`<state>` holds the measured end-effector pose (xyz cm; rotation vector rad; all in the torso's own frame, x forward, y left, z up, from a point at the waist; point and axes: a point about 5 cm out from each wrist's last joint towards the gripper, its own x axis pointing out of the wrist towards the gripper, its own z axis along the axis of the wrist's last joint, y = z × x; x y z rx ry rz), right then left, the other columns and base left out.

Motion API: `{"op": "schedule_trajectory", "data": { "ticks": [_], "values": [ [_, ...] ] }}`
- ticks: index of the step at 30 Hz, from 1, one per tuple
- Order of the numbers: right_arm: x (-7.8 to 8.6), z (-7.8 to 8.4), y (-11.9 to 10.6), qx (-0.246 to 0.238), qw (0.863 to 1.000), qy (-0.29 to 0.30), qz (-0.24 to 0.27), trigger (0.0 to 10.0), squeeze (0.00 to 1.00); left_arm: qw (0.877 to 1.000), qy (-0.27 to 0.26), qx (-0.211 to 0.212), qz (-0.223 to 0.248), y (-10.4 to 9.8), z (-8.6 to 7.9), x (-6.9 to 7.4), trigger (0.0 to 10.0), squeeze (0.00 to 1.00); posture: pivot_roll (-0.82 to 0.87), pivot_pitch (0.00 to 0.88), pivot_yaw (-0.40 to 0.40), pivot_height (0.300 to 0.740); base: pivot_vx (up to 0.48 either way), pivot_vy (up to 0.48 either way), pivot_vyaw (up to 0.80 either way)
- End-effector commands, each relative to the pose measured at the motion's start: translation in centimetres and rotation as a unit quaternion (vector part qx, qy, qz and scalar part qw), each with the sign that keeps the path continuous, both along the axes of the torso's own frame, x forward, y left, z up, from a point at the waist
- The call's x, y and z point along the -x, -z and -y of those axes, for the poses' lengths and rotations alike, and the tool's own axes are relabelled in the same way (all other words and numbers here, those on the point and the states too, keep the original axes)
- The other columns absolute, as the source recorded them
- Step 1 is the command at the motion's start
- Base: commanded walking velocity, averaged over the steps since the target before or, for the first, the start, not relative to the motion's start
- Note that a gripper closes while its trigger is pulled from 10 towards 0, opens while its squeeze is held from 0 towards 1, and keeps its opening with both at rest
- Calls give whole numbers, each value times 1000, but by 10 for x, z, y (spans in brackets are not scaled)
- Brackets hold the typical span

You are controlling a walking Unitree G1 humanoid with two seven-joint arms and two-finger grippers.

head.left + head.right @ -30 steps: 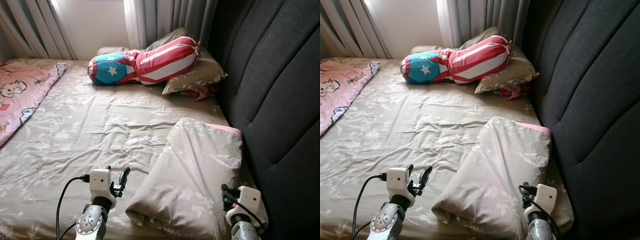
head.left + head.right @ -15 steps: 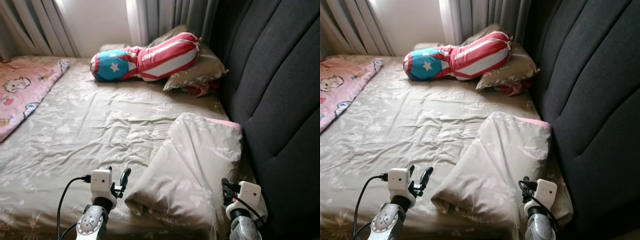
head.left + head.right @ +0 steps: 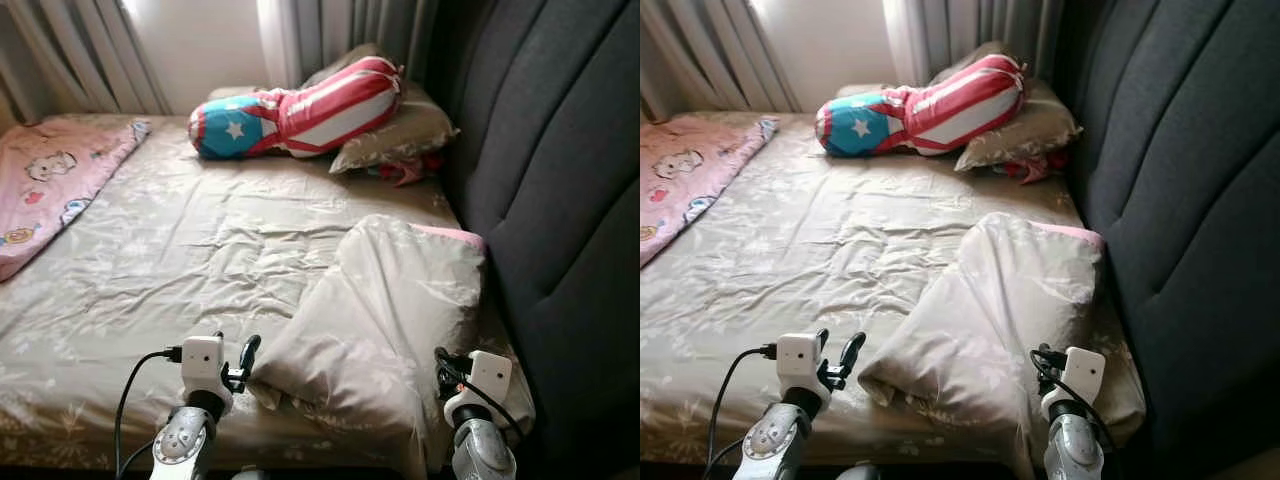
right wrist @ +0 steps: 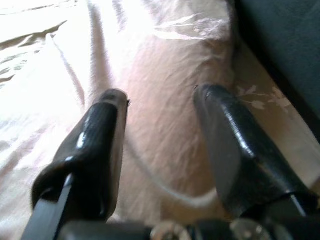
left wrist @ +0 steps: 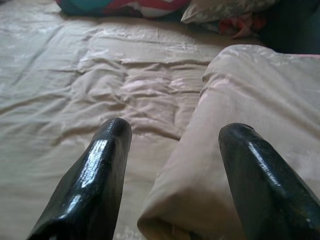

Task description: Clean up the room

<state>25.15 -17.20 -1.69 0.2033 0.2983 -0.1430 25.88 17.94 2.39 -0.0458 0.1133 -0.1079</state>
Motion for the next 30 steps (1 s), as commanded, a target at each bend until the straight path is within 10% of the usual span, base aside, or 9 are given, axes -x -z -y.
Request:
{"op": "schedule_trajectory", "data": {
  "ticks": [1, 29, 30],
  "values": [
    [0, -2, 2, -11, 1000, -9, -5, 10000, 1000, 1000, 2, -2, 0, 0, -1, 0, 10000, 0, -10, 0, -20, 665, 0, 0, 0],
    [1, -5, 23, -12, 989, 5, -150, 10000, 1000, 1000, 18, -21, 9, -4, -7, 6, 10000, 0, 24, 0, -5, 665, 0, 0, 0],
    [1, -4, 23, -20, 988, 12, -152, 10000, 698, 1000, 20, -22, 9, -5, -8, 7, 10000, 0, 27, 8, 0, 665, 0, 0, 0]
  ]
}}
